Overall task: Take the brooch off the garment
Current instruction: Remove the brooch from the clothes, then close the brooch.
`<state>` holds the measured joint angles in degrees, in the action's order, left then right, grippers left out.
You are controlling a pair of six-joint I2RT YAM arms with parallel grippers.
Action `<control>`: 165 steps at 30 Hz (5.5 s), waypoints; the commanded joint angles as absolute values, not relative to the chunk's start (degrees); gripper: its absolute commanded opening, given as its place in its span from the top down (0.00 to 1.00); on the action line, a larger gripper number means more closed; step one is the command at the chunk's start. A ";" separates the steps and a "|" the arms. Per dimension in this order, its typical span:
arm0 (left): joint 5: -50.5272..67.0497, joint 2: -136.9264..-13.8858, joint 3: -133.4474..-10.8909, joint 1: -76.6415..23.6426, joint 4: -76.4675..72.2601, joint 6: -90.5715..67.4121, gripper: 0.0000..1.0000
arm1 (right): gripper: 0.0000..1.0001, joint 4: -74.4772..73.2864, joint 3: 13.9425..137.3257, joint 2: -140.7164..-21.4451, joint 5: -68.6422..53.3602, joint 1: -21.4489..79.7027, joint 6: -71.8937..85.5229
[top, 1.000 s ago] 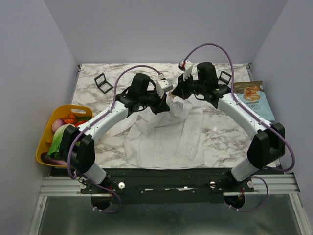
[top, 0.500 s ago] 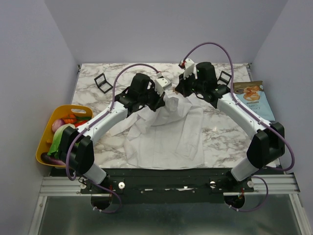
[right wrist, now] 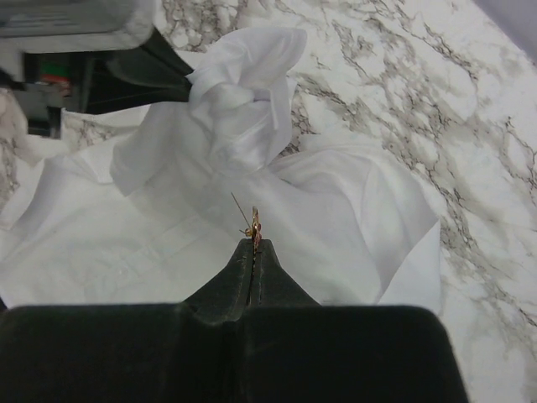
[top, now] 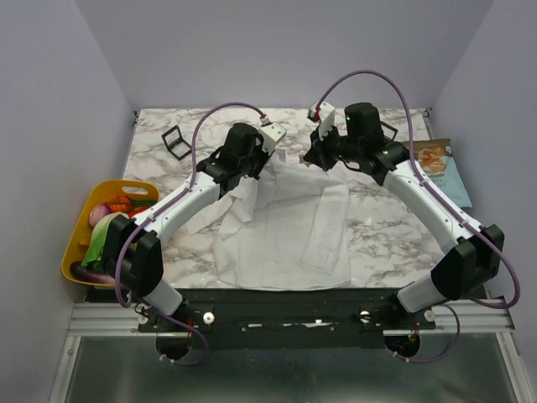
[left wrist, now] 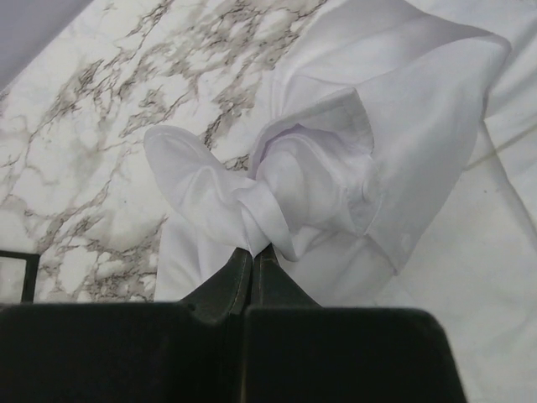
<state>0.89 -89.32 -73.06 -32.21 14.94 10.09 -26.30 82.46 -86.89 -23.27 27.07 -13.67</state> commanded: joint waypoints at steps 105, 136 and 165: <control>50.10 -71.63 -64.07 -24.26 16.52 5.01 0.01 | 0.99 -31.31 75.32 -74.71 -72.07 21.97 -16.62; 55.11 -73.56 -62.23 -24.35 12.13 0.88 0.01 | 1.00 -18.55 77.34 -81.39 -45.09 32.78 -3.17; 55.19 -72.77 -61.00 -22.68 9.06 -2.10 0.01 | 1.00 -29.85 81.99 -81.91 -42.13 36.74 -8.96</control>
